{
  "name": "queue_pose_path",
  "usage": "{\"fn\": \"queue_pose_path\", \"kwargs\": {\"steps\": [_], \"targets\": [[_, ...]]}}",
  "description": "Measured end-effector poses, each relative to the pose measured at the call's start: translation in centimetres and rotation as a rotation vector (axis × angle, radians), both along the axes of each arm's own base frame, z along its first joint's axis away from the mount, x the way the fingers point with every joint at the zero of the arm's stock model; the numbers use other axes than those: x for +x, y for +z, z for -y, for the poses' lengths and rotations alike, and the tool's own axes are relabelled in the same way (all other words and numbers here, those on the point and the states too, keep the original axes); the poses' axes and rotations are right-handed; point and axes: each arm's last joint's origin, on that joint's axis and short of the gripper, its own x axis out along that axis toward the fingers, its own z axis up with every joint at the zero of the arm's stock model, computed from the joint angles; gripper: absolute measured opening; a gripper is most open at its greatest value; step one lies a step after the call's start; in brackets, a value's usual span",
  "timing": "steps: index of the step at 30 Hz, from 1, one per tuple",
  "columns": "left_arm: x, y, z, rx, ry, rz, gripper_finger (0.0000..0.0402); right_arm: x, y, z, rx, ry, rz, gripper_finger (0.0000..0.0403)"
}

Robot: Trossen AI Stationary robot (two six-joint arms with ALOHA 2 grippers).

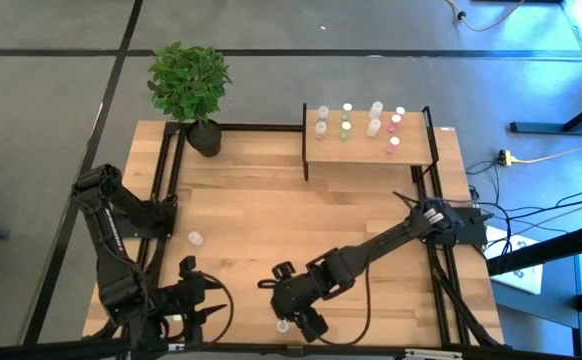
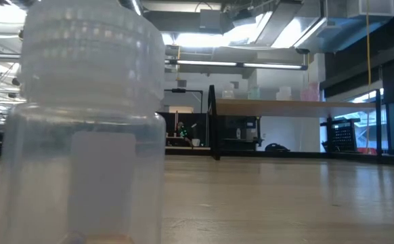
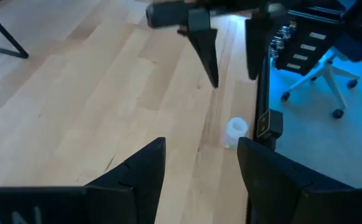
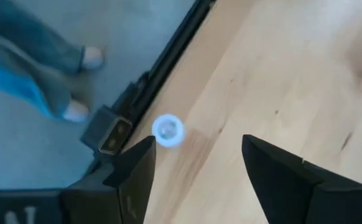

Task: Pick and place medicine bottles onto shelf by color
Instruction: Put the transparent pill bottle aligned with the other transparent pill bottles on the shelf

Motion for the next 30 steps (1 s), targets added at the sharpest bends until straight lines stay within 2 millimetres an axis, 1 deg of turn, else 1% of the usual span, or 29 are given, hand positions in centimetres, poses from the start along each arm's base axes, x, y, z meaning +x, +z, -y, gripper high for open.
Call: {"fn": "queue_pose_path", "kwargs": {"steps": [5, 9, 15, 22, 30], "targets": [[0.0, 0.0, 0.0, -0.001, 0.000, 0.000, 0.0194, 0.1, -1.8, -1.1, -0.100, 0.160, 0.032, 0.0241], [0.0, 0.0, 0.0, -0.001, 0.000, 0.000, 0.0194, 0.3, -3.0, -1.6, -0.146, 0.238, 0.043, 0.0241], [0.0, 0.0, 0.0, 0.000, 0.000, -0.001, 0.0194, 1.2, -5.0, -2.1, -0.150, 0.278, 0.050, 0.0241], [0.0, 0.0, 0.0, 0.000, 0.000, -0.001, 0.0194, 1.7, -6.6, -2.7, -0.092, 0.316, 0.037, 0.0241], [0.0, 0.0, 0.0, 0.000, 0.000, -0.002, 0.0194, 1.9, -7.2, -2.8, -0.095, 0.315, 0.037, 0.0241]]}}
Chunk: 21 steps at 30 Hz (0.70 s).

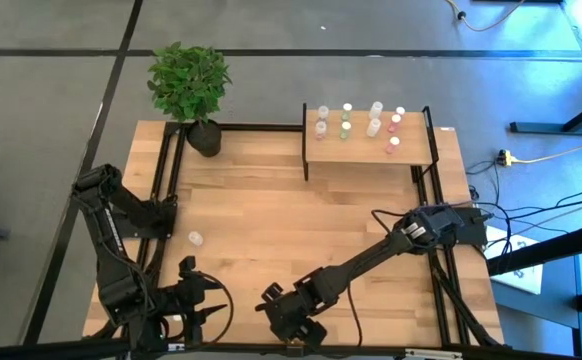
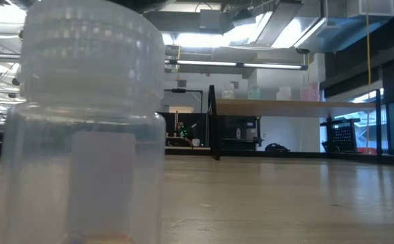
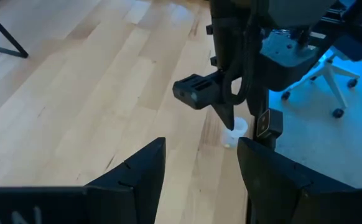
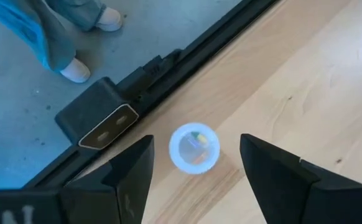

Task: Pick and place medicine bottles onto shelf by color
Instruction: Put the transparent pill bottle aligned with the other transparent pill bottles on the shelf

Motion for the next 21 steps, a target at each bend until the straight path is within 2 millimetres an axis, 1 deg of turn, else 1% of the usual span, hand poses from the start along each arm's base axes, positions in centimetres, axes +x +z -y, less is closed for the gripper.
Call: {"fn": "queue_pose_path", "kwargs": {"steps": [5, 21], "targets": [[0.0, 0.0, 0.0, 0.001, 0.000, 0.000, 0.0194, 0.1, -0.3, 0.0, -0.027, 0.014, 0.019, 0.0241], [0.0, 0.0, 0.0, 0.003, -0.002, -0.001, 0.0194, 0.5, -2.4, -0.2, -0.055, 0.055, 0.009, 0.0241]]}}
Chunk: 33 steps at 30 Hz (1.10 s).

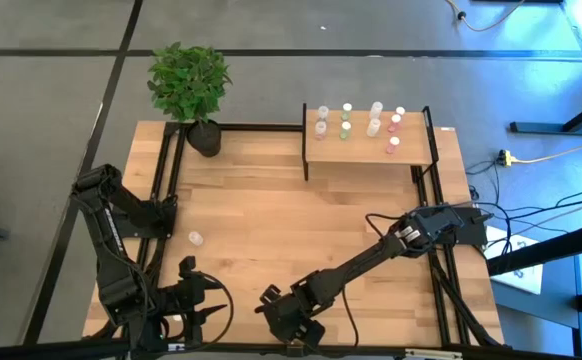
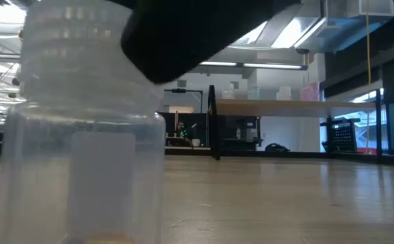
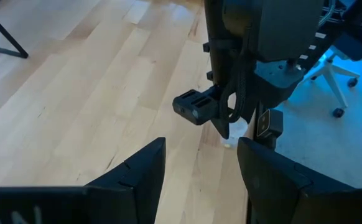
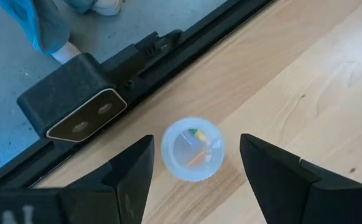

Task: Pick and place medicine bottles onto shelf by color
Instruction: Put the transparent pill bottle aligned with the other transparent pill bottles on the shelf

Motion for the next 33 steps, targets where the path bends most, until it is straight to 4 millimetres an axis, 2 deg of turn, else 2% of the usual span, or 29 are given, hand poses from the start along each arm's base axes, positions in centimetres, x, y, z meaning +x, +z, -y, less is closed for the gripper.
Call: {"fn": "queue_pose_path", "kwargs": {"steps": [7, 15, 23, 33], "targets": [[0.0, 0.0, 0.0, -0.002, -0.002, -0.004, 0.0194, 0.0, 0.0, 0.0, 0.000, 0.000, 0.000, 0.0241], [0.0, 0.0, 0.0, -0.003, -0.002, -0.005, 0.0194, 0.3, -1.9, -0.2, -0.010, -0.003, -0.020, 0.0241], [0.0, 0.0, 0.0, -0.004, -0.003, -0.007, 0.0194, 0.5, -1.8, -0.5, 0.005, -0.001, 0.003, 0.0238], [0.0, 0.0, 0.0, -0.004, -0.003, -0.007, 0.0194, 0.4, -1.8, -0.5, 0.003, -0.002, -0.001, 0.0154]]}}
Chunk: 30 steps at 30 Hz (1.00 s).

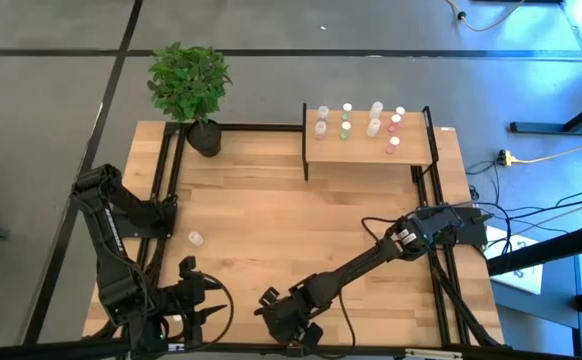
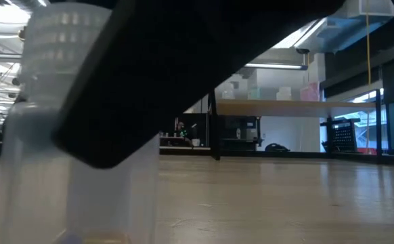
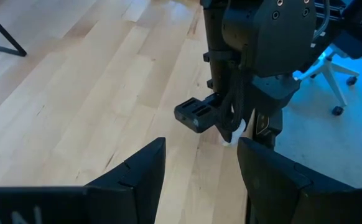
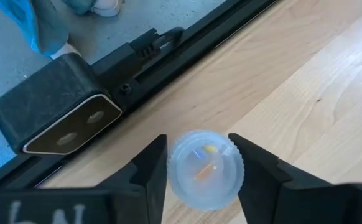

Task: Pick and place medicine bottles onto shelf by color
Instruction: Put the transparent pill bottle aligned with the other transparent pill bottles on the shelf

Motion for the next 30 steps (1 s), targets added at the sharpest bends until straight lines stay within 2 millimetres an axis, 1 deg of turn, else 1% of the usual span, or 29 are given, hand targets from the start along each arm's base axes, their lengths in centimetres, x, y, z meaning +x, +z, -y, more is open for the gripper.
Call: {"fn": "queue_pose_path", "kwargs": {"steps": [2, 7, 12, 17, 21, 24, 27, 30], "targets": [[0.0, 0.0, 0.0, 0.000, 0.000, 0.000, 0.0194, 0.0, 0.0, 0.0, 0.003, -0.006, -0.002, 0.0146], [0.0, 0.0, 0.0, 0.001, 0.000, 0.000, 0.0194, 0.0, 0.0, 0.0, 0.008, -0.022, -0.013, 0.0146], [0.0, 0.0, 0.0, 0.001, 0.000, 0.000, 0.0194, 0.0, 0.0, 0.0, 0.010, -0.046, -0.019, 0.0160], [0.0, 0.0, -0.1, 0.008, 0.000, -0.004, 0.0194, 0.0, 0.0, 0.0, 0.014, -0.056, -0.024, 0.0154], [-0.1, -0.1, -0.1, 0.015, 0.000, -0.008, 0.0194, -0.1, 0.4, 0.2, 0.026, -0.099, -0.043, 0.0152], [-0.1, -0.1, -0.1, 0.015, -0.001, -0.008, 0.0194, -0.1, 1.5, 0.5, 0.021, -0.164, -0.065, 0.0154], [-0.1, -0.1, -0.1, 0.016, -0.001, -0.008, 0.0194, -0.1, 3.4, 0.7, -0.001, -0.197, -0.079, 0.0153], [-0.1, -0.1, -0.1, 0.016, -0.001, -0.008, 0.0194, 0.2, 5.4, 1.0, 0.023, -0.237, -0.075, 0.0152]]}}
